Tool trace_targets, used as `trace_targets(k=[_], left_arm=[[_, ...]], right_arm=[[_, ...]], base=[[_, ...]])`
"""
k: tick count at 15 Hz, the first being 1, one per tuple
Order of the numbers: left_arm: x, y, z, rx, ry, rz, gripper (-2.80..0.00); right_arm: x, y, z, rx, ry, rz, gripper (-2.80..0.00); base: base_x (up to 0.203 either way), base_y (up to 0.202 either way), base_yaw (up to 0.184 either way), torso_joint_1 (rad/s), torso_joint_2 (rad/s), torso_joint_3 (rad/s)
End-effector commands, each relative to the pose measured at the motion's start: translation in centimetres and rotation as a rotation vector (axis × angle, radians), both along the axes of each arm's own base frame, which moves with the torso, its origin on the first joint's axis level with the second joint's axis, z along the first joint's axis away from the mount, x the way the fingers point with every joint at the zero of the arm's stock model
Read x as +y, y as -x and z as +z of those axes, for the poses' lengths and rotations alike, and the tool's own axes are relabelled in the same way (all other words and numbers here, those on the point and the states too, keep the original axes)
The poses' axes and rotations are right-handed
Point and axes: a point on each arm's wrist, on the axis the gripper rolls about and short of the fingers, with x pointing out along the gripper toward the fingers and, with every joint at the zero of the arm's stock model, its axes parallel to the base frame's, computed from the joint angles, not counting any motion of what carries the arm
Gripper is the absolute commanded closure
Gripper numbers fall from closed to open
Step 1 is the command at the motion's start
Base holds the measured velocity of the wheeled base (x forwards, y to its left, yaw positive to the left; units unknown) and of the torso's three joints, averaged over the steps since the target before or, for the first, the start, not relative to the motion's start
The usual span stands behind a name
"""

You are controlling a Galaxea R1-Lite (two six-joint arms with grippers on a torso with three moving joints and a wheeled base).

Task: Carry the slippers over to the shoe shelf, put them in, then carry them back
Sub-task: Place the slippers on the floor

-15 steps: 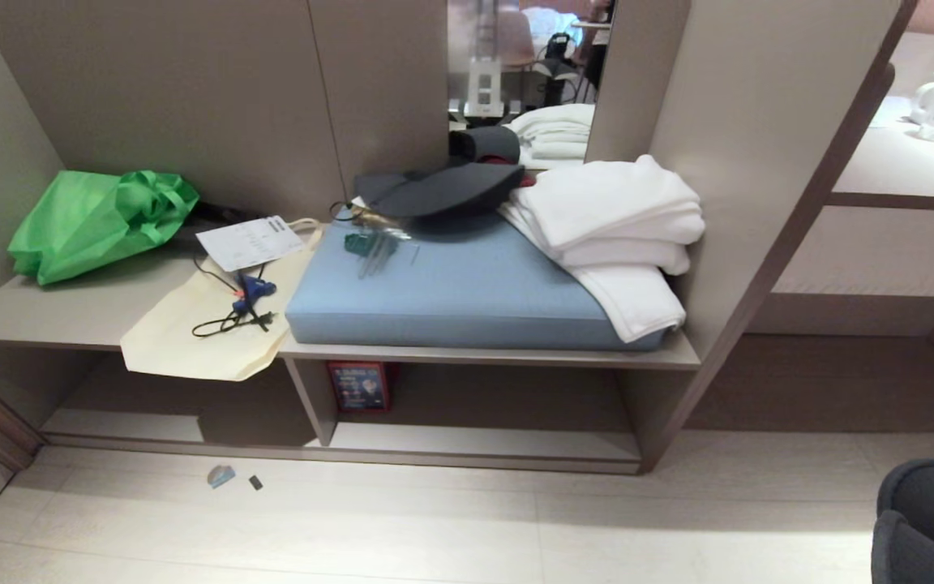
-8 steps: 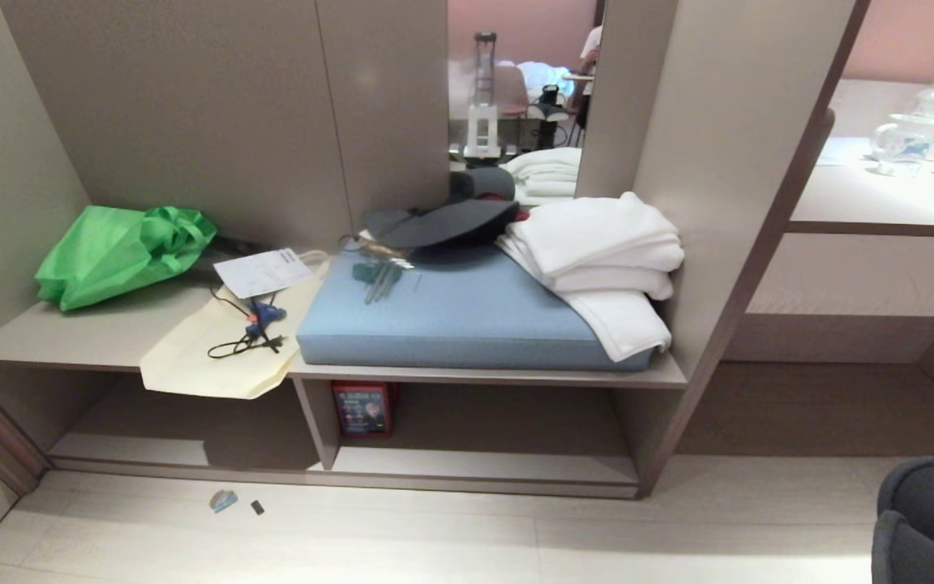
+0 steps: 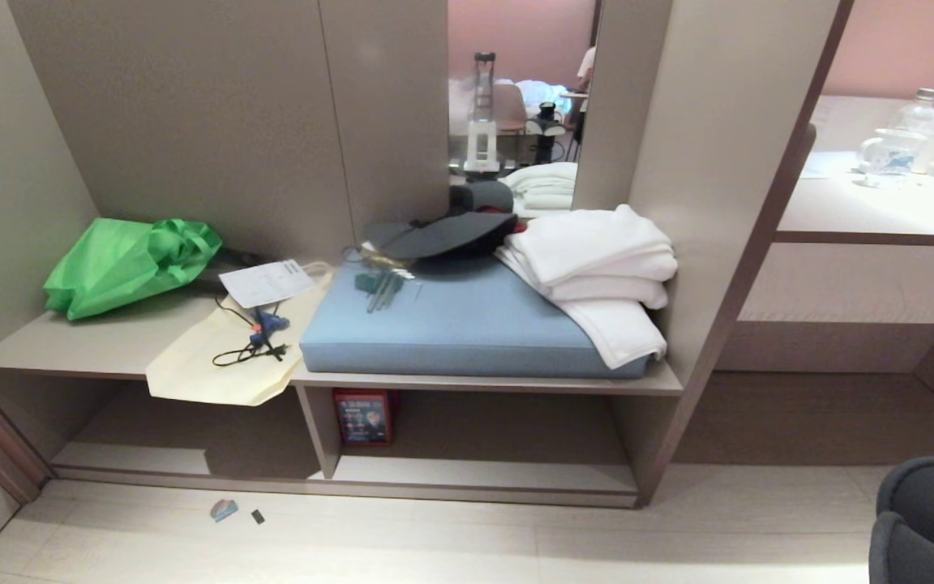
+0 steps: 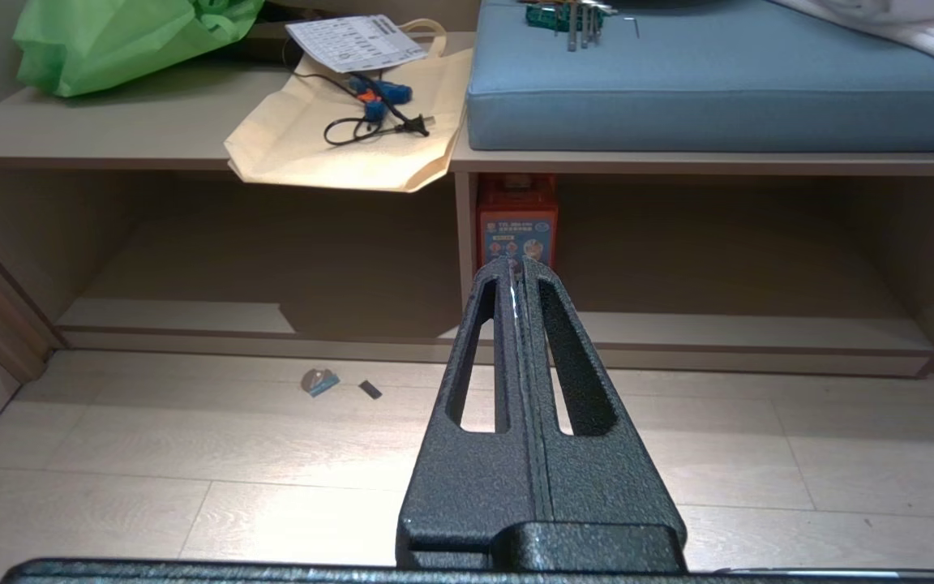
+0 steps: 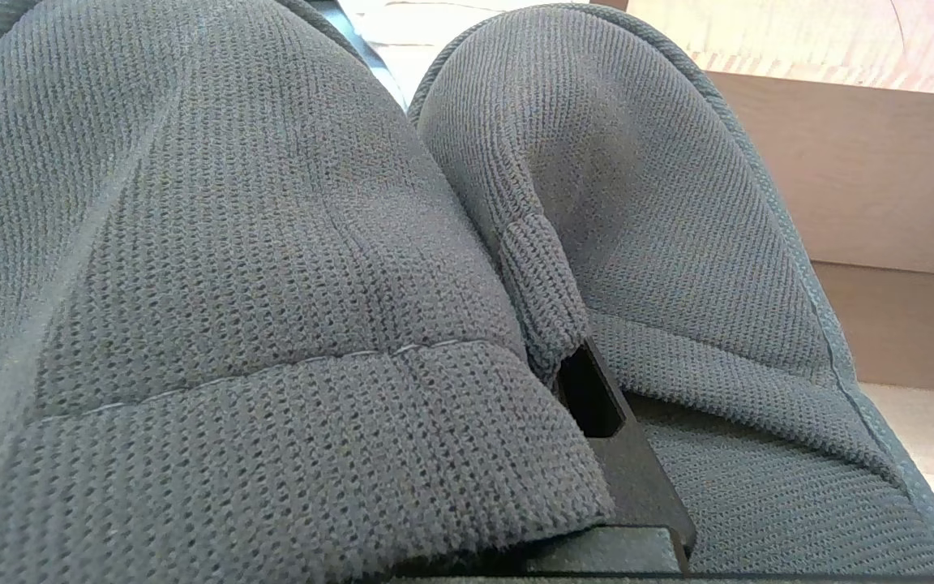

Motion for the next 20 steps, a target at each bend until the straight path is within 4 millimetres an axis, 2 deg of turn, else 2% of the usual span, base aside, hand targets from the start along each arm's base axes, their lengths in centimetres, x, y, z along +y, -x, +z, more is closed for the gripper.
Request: trace_targets(k=[1,8,20], left_arm=[[0.0,-0.01,0.01,0.0,0.002,0.002,0.0],[0.0,-0.01,0.01,0.0,0.002,0.001,0.0],[0.0,-0.01,0.01,0.0,0.0,0.0,0.0]], right_arm=[[0.0,0.0,0.0,0.0,0.001,0.0,0.0],[0.0,-0.01,0.0,0.001,0.001,0.0,0.0],[0.0,-0.01,0.0,0.001,-0.001,0.0,0.0]], base=[[0.0,0.0,0.0,0.0,0.0,0.0],[0.0,-0.015,-0.001,0.001,0.0,0.0],[0.0,-0.197,0.002,0.003,0.0,0.003]])
